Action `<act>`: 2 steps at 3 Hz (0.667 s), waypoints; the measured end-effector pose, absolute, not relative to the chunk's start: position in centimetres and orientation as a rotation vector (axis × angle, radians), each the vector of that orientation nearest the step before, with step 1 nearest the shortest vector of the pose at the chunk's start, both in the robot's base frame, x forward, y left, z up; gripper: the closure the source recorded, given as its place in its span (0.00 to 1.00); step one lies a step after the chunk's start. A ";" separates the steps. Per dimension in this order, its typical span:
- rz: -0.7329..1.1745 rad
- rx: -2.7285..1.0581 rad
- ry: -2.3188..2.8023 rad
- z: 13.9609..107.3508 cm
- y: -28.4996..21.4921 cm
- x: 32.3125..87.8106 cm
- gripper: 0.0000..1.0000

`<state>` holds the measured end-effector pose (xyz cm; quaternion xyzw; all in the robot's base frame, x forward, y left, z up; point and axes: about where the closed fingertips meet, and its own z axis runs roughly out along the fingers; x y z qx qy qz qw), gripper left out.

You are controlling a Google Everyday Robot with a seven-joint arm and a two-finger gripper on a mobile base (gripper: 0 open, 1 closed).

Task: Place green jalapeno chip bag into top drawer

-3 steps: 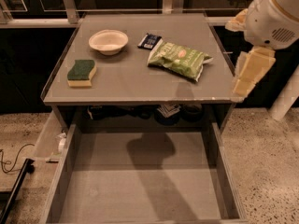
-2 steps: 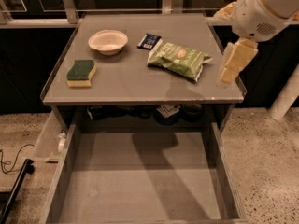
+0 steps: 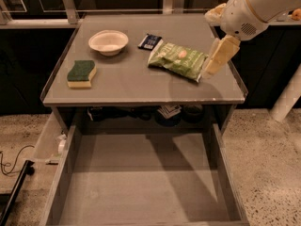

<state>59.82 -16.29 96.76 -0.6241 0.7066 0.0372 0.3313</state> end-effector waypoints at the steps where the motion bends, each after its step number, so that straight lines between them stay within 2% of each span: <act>1: 0.097 -1.631 1.847 96.8 -16.3 59.8 0.00; 2: 0.101 -1.595 1.833 95.8 -16.5 61.7 0.00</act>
Offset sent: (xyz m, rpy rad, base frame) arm 0.0473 -0.0092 -0.0211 0.0720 -0.0564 -0.0367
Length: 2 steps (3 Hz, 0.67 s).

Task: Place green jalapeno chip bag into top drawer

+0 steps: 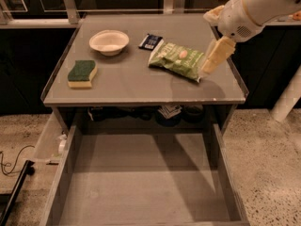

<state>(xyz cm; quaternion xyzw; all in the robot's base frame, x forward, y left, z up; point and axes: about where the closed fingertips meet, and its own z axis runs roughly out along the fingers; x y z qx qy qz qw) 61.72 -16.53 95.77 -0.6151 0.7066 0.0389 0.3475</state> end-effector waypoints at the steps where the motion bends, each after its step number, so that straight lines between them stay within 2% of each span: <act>1: 0.116 -1.499 1.871 93.8 -17.6 64.3 0.00; 2: 0.139 -1.434 1.909 92.2 -18.1 66.3 0.00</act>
Offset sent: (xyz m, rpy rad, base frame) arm 0.0695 -0.0268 -0.0500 0.1224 0.0349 -0.1832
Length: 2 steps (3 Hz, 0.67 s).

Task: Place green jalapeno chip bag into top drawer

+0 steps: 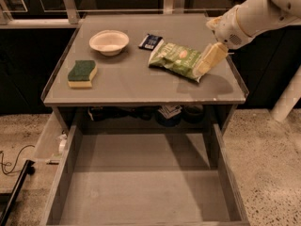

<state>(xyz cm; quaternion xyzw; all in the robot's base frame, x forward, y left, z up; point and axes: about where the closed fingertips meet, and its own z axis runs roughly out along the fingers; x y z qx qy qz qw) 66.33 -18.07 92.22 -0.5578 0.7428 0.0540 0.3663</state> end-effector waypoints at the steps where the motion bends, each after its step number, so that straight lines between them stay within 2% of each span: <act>1: 0.159 -1.398 1.952 90.6 -18.3 68.1 0.00; 2: 0.203 -1.391 1.960 89.5 -17.8 69.4 0.00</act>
Offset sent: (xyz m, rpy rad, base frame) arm 0.0460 0.0046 -0.0339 0.0657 0.0749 -0.0297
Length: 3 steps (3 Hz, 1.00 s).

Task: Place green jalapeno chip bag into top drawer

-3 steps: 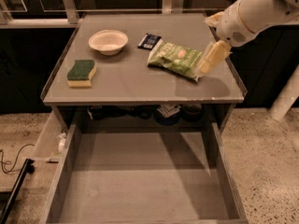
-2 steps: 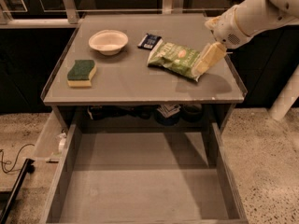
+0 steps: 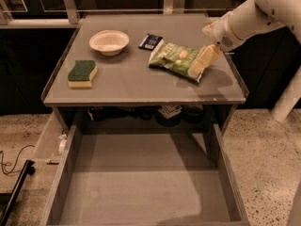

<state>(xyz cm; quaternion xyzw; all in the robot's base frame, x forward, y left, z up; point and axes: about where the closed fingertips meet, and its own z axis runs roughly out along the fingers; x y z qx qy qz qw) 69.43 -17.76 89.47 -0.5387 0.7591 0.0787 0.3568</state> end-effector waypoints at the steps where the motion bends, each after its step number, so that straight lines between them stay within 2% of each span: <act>1: 0.271 -1.390 1.952 88.6 -16.6 70.0 0.00; 3: 0.350 -1.409 1.990 85.5 -14.8 70.3 0.00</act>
Offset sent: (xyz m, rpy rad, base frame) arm 0.0065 0.0317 -0.0364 0.0633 0.0996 0.0488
